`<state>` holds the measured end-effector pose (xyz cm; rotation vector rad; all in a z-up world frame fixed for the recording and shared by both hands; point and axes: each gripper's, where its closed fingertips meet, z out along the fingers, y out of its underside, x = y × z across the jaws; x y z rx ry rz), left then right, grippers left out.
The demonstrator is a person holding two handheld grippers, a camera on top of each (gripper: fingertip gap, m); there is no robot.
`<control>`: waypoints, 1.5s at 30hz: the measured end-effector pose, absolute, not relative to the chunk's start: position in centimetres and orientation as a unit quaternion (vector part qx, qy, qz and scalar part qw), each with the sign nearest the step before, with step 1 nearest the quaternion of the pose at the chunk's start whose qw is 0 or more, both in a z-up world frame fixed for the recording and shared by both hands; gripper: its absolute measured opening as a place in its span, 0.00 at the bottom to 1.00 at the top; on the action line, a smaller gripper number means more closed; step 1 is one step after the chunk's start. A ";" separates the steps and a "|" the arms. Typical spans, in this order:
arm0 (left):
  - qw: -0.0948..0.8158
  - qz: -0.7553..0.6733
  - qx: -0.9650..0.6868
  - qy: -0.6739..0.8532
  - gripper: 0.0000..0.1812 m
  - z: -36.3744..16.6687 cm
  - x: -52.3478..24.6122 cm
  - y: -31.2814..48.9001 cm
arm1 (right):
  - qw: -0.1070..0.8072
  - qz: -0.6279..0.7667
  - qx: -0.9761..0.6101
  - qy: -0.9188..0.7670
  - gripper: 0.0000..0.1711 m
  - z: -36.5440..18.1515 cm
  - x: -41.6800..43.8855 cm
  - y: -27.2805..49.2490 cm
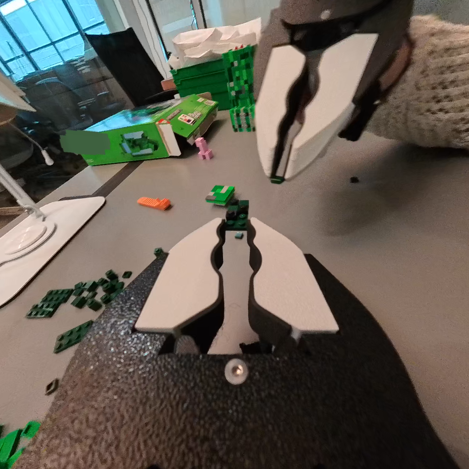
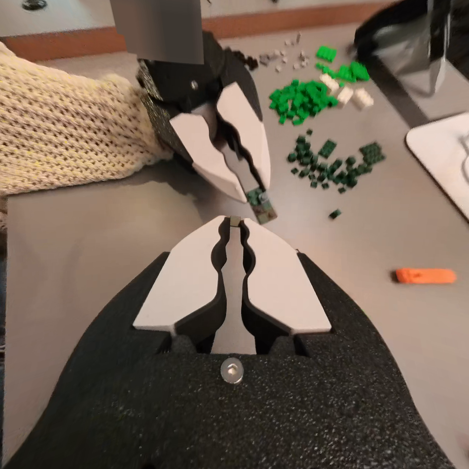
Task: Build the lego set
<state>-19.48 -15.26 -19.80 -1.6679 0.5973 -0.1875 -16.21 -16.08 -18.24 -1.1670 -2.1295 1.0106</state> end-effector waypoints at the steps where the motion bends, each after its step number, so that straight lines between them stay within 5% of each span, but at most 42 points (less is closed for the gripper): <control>1: 0.631 -0.091 -0.724 0.264 0.09 -19.7 -19.1 -15.3 | 0.253 0.375 -0.419 -0.787 0.04 -17.8 -16.4 -16.1; 45: 0.629 -0.164 -0.704 0.287 0.09 -19.1 -17.4 -16.1 | 0.259 0.307 -0.311 -0.861 0.08 -18.6 -17.2 -17.0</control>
